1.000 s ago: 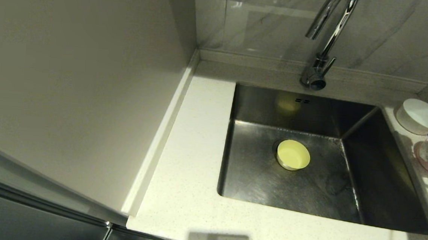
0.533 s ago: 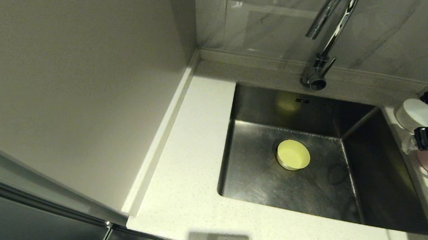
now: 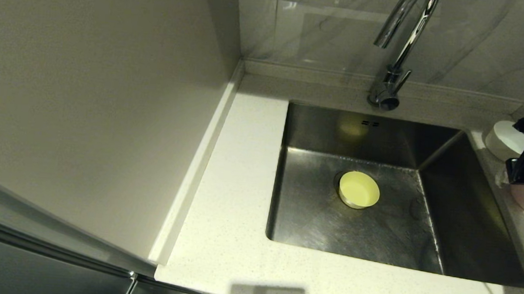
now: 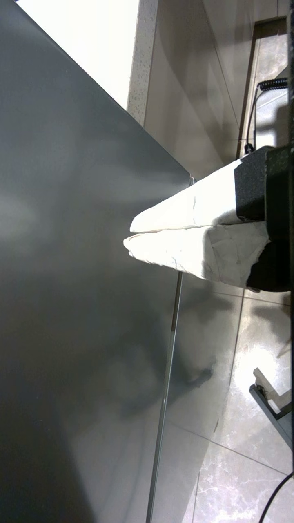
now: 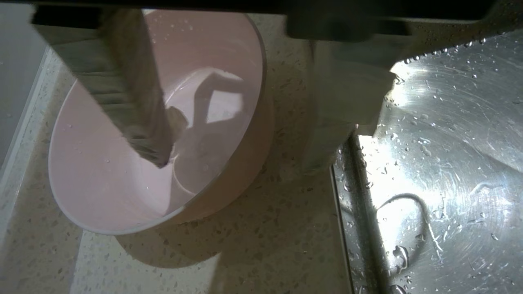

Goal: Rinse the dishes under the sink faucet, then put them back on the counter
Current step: Put a bowl into the sink

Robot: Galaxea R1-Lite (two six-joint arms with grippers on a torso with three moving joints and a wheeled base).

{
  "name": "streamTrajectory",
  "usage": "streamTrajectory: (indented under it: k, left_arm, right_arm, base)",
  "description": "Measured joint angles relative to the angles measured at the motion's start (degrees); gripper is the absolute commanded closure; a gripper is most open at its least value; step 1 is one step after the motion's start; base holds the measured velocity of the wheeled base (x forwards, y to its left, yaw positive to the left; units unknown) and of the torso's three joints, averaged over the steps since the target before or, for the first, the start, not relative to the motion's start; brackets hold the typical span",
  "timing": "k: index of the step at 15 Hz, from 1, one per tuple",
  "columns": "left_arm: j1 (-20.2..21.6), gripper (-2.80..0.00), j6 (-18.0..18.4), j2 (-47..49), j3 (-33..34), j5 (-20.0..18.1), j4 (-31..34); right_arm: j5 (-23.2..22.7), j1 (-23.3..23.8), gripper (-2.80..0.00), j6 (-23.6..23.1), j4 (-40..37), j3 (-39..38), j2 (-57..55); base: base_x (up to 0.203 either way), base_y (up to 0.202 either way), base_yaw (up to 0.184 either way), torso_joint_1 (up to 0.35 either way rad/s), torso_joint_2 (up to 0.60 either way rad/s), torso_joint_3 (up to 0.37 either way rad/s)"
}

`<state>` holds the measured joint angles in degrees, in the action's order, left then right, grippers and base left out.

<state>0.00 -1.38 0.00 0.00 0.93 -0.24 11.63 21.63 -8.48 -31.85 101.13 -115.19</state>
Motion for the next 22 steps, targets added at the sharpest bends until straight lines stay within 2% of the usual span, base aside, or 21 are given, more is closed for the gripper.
streamTrajectory:
  k: [9, 14, 16, 18, 22]
  left_arm:
    - [0.0, 0.0, 0.0, 0.0, 0.0, 0.0, 0.0]
    - [0.0, 0.0, 0.0, 0.0, 0.0, 0.0, 0.0]
    - [0.0, 0.0, 0.0, 0.0, 0.0, 0.0, 0.0]
    - [0.0, 0.0, 0.0, 0.0, 0.0, 0.0, 0.0]
    - [0.0, 0.0, 0.0, 0.0, 0.0, 0.0, 0.0]
  right_arm:
    - [-0.4, -1.2, 0.0, 0.1, 0.1, -1.8, 3.9]
    - [-1.1, -3.8, 0.0, -1.1, 0.4, -9.4, 11.2]
    - [-1.8, -8.0, 0.0, -2.4, 2.2, -13.0, 15.1]
    - [-1.9, -14.4, 0.0, -2.7, 6.2, -16.7, 18.0]
    - [0.4, -26.9, 0.0, -2.6, 9.6, -23.7, 20.8]
  base:
    - [0.0, 0.0, 0.0, 0.0, 0.0, 0.0]
    - [0.0, 0.0, 0.0, 0.0, 0.0, 0.0]
    - [0.0, 0.0, 0.0, 0.0, 0.0, 0.0]
    - [0.0, 0.0, 0.0, 0.0, 0.0, 0.0]
    - [0.0, 0.0, 0.0, 0.0, 0.0, 0.0]
